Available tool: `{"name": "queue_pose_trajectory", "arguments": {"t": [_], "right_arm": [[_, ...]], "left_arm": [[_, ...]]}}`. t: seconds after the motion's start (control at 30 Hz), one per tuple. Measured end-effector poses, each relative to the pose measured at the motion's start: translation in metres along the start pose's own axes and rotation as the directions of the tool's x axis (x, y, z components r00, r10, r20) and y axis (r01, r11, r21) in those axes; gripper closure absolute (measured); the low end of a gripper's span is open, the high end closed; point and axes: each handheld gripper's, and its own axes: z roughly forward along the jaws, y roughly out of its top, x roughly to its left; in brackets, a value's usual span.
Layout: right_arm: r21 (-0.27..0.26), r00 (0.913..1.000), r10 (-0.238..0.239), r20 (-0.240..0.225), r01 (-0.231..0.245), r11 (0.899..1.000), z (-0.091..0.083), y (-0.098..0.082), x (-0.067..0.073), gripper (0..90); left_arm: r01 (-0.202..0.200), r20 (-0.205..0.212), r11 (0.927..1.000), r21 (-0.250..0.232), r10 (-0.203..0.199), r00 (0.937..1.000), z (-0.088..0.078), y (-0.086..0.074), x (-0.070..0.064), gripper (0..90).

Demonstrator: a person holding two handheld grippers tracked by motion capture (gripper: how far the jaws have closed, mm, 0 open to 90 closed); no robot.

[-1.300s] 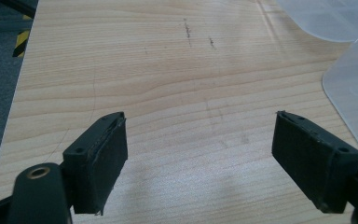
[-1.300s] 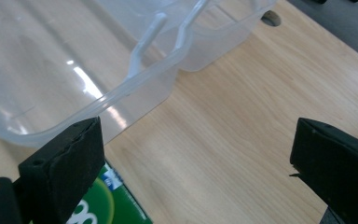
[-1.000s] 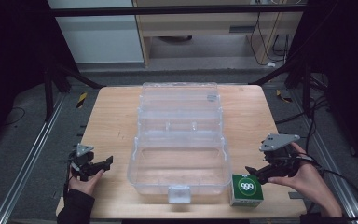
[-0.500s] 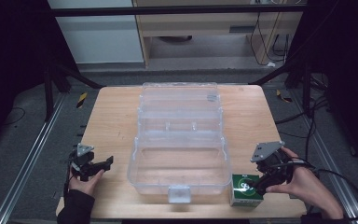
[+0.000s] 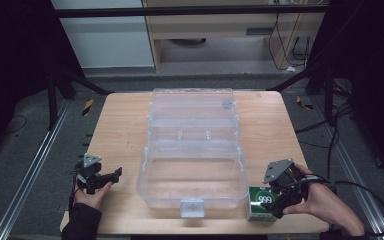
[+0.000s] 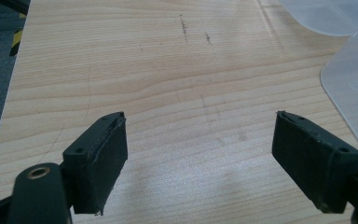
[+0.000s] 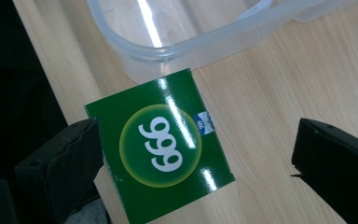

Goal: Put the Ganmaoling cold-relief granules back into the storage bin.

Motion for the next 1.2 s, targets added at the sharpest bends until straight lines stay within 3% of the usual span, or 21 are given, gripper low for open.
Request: {"name": "queue_pose_trajectory", "arguments": {"t": [0.57,1.2], "right_arm": [[0.093,0.9935,-0.102,-0.05,0.107,0.99,0.019,0.004,0.01,1.5],[0.102,0.9889,-0.118,-0.09,0.127,0.987,0.037,-0.004,0.012,1.5]], "left_arm": [[-0.001,0.0,1.0,0.002,0.001,1.0,0.0,0.0,0.0,17.4],[-0.005,-0.002,1.0,0.006,0.005,1.0,0.001,0.0,0.0,17.3]]}}
